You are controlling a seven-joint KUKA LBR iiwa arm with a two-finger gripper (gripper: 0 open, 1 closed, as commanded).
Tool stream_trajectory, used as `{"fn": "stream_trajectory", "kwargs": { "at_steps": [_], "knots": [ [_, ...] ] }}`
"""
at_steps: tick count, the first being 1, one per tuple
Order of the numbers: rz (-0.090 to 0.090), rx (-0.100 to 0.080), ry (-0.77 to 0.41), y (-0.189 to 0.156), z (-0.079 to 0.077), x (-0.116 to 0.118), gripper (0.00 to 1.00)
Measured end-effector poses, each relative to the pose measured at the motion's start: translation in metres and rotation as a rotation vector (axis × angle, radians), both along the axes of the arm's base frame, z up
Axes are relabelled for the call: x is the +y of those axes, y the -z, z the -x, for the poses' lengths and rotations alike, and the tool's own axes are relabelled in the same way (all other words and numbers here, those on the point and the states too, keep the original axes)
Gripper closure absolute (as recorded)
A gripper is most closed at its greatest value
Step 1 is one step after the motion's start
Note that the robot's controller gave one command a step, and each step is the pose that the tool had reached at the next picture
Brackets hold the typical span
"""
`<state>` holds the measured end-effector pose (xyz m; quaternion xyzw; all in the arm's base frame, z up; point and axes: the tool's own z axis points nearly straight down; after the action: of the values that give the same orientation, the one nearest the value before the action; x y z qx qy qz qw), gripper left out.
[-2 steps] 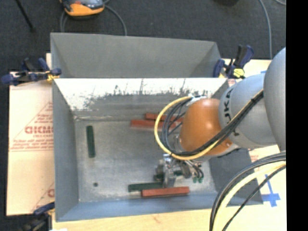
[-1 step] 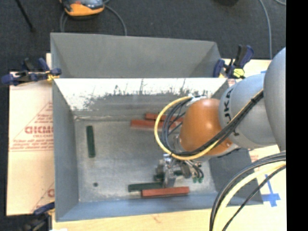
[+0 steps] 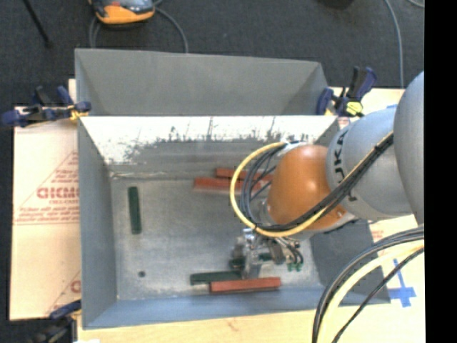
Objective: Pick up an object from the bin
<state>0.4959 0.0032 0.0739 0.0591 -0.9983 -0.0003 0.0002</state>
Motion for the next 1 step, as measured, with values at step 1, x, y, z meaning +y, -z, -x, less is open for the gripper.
{"fn": "stream_trajectory", "kwargs": {
  "at_steps": [1],
  "knots": [
    [0.001, 0.003, 0.000, -0.0139, 0.0005, -0.0002, 1.00]
  ]
}}
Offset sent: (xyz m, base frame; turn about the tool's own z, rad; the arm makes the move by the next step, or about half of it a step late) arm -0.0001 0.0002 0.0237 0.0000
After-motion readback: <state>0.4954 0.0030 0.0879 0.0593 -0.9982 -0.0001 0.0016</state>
